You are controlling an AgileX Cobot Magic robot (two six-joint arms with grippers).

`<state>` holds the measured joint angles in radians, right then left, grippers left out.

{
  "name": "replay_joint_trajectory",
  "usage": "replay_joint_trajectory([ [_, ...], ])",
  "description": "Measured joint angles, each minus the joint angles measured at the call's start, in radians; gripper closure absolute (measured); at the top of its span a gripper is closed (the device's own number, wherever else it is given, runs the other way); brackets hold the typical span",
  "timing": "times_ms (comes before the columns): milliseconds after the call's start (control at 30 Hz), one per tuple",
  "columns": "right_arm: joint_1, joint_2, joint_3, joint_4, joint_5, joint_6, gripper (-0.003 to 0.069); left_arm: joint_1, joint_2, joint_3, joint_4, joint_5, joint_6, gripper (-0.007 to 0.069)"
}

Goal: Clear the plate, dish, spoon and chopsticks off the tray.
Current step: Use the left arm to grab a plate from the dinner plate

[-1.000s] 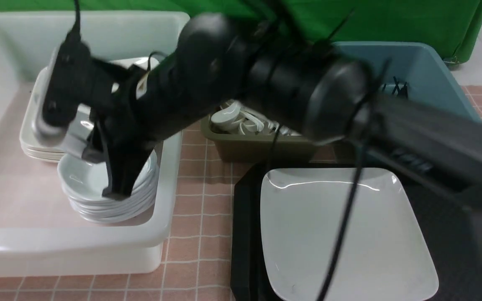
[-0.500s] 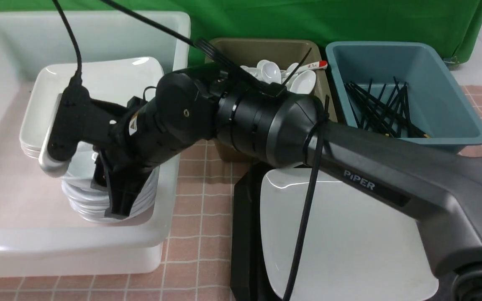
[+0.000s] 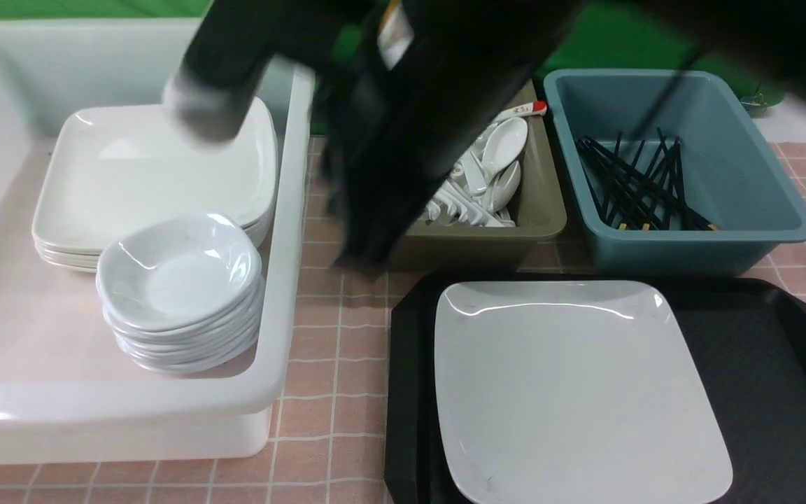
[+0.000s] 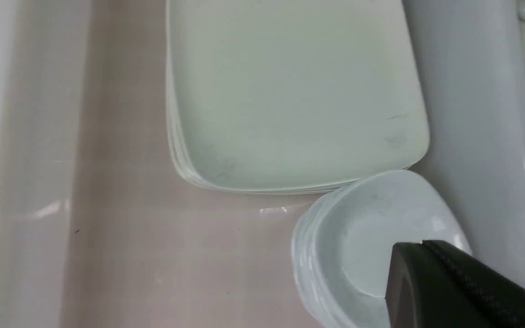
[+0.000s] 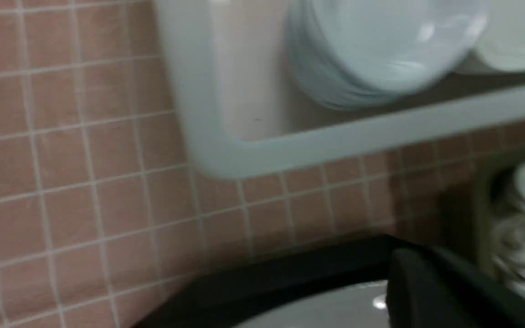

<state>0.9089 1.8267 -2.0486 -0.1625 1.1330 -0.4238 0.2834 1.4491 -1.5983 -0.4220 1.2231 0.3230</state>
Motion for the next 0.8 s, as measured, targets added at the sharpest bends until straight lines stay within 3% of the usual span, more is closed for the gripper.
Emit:
replay_joint_trajectory([
  [167, -0.125, -0.265, 0.177, -0.066, 0.000, 0.144, 0.0629, -0.017, -0.015, 0.067, -0.153, -0.003, 0.056, 0.0620],
  [300, -0.262, -0.444, 0.383, -0.072, 0.000, 0.189, 0.0629, -0.128, -0.024, 0.136, -0.173, -0.004, 0.066, 0.0620],
  [433, -0.434, -0.617, 0.619, -0.080, 0.000, 0.218, 0.0629, -0.347, -0.007, 0.185, -0.167, -0.004, 0.066, 0.0620],
  [533, -0.567, -0.763, 0.830, -0.082, -0.003, 0.249, 0.0629, -0.584, 0.038, 0.187, -0.116, -0.004, 0.054, 0.0619],
  [800, -0.616, -0.947, 1.130, -0.077, -0.008, 0.338, 0.0629, -0.893, 0.154, 0.187, 0.052, -0.031, -0.067, 0.0570],
])
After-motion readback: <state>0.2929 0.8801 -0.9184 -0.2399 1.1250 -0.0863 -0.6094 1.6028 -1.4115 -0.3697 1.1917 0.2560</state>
